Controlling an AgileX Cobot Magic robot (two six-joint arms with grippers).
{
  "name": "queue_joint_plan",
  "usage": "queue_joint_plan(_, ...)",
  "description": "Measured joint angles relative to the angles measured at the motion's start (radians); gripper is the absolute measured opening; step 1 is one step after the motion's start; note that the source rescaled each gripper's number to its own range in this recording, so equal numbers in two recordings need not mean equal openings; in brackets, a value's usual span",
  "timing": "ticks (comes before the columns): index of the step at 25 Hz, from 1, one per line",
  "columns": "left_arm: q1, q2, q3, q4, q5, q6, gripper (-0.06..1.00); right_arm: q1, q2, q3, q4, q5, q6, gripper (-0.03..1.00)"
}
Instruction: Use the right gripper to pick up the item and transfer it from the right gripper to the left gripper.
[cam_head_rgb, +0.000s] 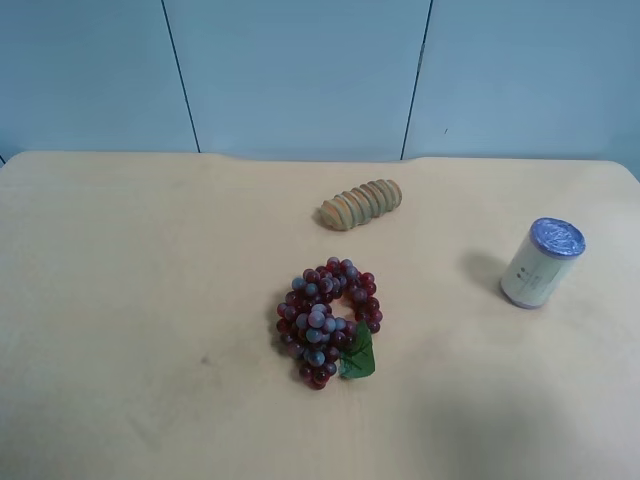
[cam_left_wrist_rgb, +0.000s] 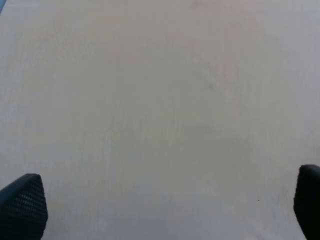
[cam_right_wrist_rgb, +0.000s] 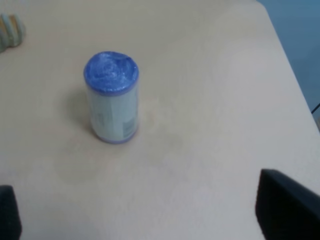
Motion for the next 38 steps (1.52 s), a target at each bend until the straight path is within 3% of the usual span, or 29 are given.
queue_joint_plan(38, 0.0, 0.0, 0.0, -0.001, 0.001, 0.0, 1.0, 0.0, 0.0, 0.0, 0.0, 0.0, 0.0, 0.83)
